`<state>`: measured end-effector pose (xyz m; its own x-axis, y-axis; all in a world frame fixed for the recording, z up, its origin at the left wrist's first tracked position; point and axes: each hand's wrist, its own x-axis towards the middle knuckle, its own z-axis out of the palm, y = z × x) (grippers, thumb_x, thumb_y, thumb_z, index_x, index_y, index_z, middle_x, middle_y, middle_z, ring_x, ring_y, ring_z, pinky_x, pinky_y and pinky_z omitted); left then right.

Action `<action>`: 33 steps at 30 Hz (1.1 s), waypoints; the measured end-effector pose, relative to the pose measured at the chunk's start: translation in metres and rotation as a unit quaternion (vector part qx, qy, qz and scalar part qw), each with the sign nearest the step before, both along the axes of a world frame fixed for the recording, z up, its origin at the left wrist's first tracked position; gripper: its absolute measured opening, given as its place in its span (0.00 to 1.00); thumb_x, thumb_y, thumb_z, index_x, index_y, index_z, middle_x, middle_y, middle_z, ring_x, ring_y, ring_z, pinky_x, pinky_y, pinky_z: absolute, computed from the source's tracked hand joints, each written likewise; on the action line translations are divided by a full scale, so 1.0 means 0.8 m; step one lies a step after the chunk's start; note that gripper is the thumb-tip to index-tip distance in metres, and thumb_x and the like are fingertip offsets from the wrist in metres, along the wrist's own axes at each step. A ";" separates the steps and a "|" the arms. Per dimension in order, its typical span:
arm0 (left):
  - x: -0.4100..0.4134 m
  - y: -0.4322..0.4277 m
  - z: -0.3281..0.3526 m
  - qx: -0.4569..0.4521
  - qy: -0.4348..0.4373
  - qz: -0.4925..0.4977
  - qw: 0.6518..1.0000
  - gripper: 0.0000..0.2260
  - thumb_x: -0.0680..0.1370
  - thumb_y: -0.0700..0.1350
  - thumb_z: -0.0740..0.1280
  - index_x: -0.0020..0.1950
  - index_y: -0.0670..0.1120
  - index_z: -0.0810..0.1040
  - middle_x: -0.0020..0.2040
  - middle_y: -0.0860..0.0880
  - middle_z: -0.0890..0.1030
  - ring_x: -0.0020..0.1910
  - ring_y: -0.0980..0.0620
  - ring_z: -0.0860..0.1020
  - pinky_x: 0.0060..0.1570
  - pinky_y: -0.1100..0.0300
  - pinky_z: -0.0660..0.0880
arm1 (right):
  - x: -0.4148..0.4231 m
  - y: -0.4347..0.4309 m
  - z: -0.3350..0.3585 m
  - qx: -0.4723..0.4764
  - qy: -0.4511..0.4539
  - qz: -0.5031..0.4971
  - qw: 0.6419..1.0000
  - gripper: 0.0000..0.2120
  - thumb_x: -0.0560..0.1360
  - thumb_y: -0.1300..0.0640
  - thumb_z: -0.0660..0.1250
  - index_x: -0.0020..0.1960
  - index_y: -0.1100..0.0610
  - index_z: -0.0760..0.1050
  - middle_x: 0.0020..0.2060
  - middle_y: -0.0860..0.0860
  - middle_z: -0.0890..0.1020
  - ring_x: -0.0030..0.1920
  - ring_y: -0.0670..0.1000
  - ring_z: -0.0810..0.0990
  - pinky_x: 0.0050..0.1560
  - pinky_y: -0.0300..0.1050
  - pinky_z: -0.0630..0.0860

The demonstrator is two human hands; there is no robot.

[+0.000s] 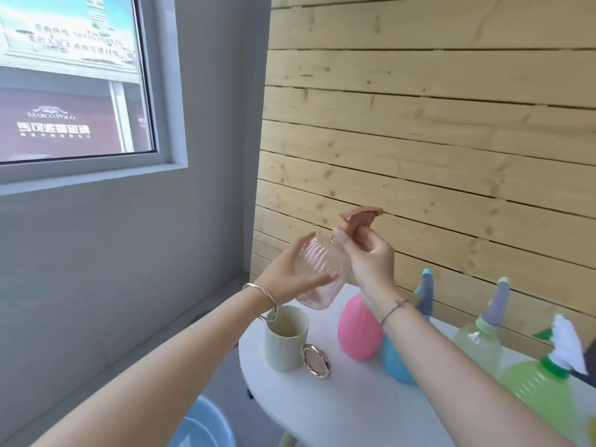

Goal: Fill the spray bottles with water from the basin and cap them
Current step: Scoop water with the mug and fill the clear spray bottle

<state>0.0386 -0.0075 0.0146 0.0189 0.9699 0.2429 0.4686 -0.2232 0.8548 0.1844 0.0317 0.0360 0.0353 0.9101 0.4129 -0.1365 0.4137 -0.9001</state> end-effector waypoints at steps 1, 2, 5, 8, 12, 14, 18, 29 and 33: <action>0.004 -0.010 0.007 0.016 -0.001 0.007 1.000 0.39 0.69 0.51 0.77 0.76 0.53 0.61 0.66 0.57 0.69 0.63 0.62 0.68 0.53 0.80 0.63 | 0.003 -0.012 0.012 -0.018 0.032 0.023 0.999 0.03 0.72 0.61 0.73 0.43 0.56 0.80 0.35 0.46 0.83 0.38 0.42 0.81 0.47 0.35 0.77; 0.009 -0.020 0.012 0.024 -0.011 0.014 1.000 0.41 0.67 0.50 0.79 0.75 0.52 0.61 0.65 0.56 0.70 0.61 0.62 0.69 0.51 0.80 0.64 | 0.005 -0.024 0.022 -0.034 0.055 0.045 0.997 0.04 0.72 0.61 0.73 0.46 0.58 0.80 0.36 0.47 0.83 0.38 0.43 0.81 0.45 0.34 0.78; 0.021 -0.049 0.015 0.032 -0.052 0.018 0.998 0.46 0.58 0.61 0.80 0.71 0.53 0.65 0.62 0.54 0.75 0.55 0.60 0.76 0.53 0.69 0.72 | 0.012 -0.055 0.040 -0.044 0.047 0.090 0.994 0.06 0.72 0.61 0.72 0.48 0.58 0.79 0.38 0.50 0.83 0.38 0.44 0.82 0.43 0.34 0.77; 0.028 -0.075 0.013 0.032 -0.076 0.019 0.996 0.43 0.56 0.64 0.79 0.66 0.51 0.69 0.58 0.52 0.79 0.52 0.58 0.79 0.52 0.64 0.76 | 0.021 -0.083 0.050 -0.043 0.009 0.125 0.991 0.08 0.72 0.62 0.72 0.51 0.59 0.80 0.40 0.52 0.83 0.39 0.45 0.82 0.47 0.36 0.78; 0.031 -0.111 0.026 0.022 -0.134 -0.029 0.990 0.37 0.59 0.56 0.81 0.63 0.48 0.71 0.55 0.49 0.81 0.47 0.59 0.81 0.43 0.69 0.75 | 0.030 -0.112 0.062 -0.043 -0.006 0.163 0.986 0.10 0.72 0.62 0.72 0.53 0.62 0.80 0.39 0.52 0.82 0.40 0.47 0.79 0.49 0.40 0.77; 0.032 -0.124 0.032 -0.010 -0.160 -0.066 0.985 0.37 0.59 0.57 0.79 0.64 0.48 0.72 0.57 0.48 0.81 0.50 0.58 0.82 0.47 0.65 0.78 | 0.035 -0.122 0.069 -0.050 -0.001 0.192 0.980 0.08 0.71 0.58 0.72 0.49 0.58 0.82 0.40 0.52 0.83 0.41 0.47 0.79 0.51 0.43 0.76; 0.034 -0.153 0.054 -0.156 -0.286 -0.176 0.929 0.27 0.68 0.57 0.73 0.63 0.48 0.74 0.56 0.46 0.83 0.49 0.49 0.83 0.46 0.52 0.81 | 0.055 -0.140 0.075 -0.091 0.051 0.274 0.956 0.13 0.66 0.49 0.72 0.45 0.57 0.82 0.48 0.53 0.83 0.51 0.53 0.79 0.63 0.54 0.73; 0.054 -0.166 0.067 -0.105 -0.234 -0.110 0.960 0.39 0.61 0.63 0.75 0.68 0.51 0.70 0.56 0.49 0.83 0.51 0.49 0.84 0.43 0.53 0.81 | 0.068 -0.164 0.072 -0.055 0.121 0.207 0.969 0.14 0.67 0.49 0.71 0.49 0.56 0.80 0.46 0.49 0.85 0.53 0.50 0.80 0.66 0.55 0.71; 0.056 -0.177 0.064 -0.191 -0.344 -0.191 0.899 0.28 0.72 0.64 0.64 0.64 0.46 0.76 0.56 0.45 0.83 0.54 0.45 0.82 0.49 0.48 0.81 | 0.073 -0.161 0.074 -0.078 0.118 0.263 0.954 0.26 0.67 0.45 0.74 0.61 0.57 0.77 0.60 0.61 0.76 0.58 0.57 0.76 0.66 0.56 0.69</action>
